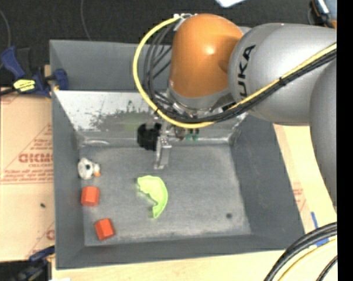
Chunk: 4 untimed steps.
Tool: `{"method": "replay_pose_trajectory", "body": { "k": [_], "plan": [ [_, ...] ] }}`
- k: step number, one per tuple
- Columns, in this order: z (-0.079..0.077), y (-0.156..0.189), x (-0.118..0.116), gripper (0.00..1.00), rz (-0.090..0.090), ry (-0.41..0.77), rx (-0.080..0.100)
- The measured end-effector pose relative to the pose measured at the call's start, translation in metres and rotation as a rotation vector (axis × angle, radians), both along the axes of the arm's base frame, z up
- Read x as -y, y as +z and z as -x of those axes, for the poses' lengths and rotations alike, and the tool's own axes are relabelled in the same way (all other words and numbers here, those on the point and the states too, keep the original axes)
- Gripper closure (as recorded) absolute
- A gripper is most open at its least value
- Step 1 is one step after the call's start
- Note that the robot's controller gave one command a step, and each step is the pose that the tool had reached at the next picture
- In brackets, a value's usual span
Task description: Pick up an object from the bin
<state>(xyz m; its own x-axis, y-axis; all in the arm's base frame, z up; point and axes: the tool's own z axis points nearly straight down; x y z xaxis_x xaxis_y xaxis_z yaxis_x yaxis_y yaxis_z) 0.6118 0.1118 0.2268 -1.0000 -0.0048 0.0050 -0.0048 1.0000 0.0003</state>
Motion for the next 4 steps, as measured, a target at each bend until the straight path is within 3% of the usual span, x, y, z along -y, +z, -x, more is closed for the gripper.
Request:
{"method": "replay_pose_trajectory", "body": {
  "k": [1, 2, 3, 4],
  "plan": [
    [-0.002, 0.005, 0.001, 0.0, -0.001, -0.003, 0.009],
    [-0.004, -0.08, 0.053, 0.0, 0.002, 0.055, -0.002],
    [-0.017, -0.087, 0.026, 0.0, -0.002, -0.045, 0.014],
    [0.003, -0.143, 0.041, 0.0, 0.001, 0.113, 0.007]
  ]
}}
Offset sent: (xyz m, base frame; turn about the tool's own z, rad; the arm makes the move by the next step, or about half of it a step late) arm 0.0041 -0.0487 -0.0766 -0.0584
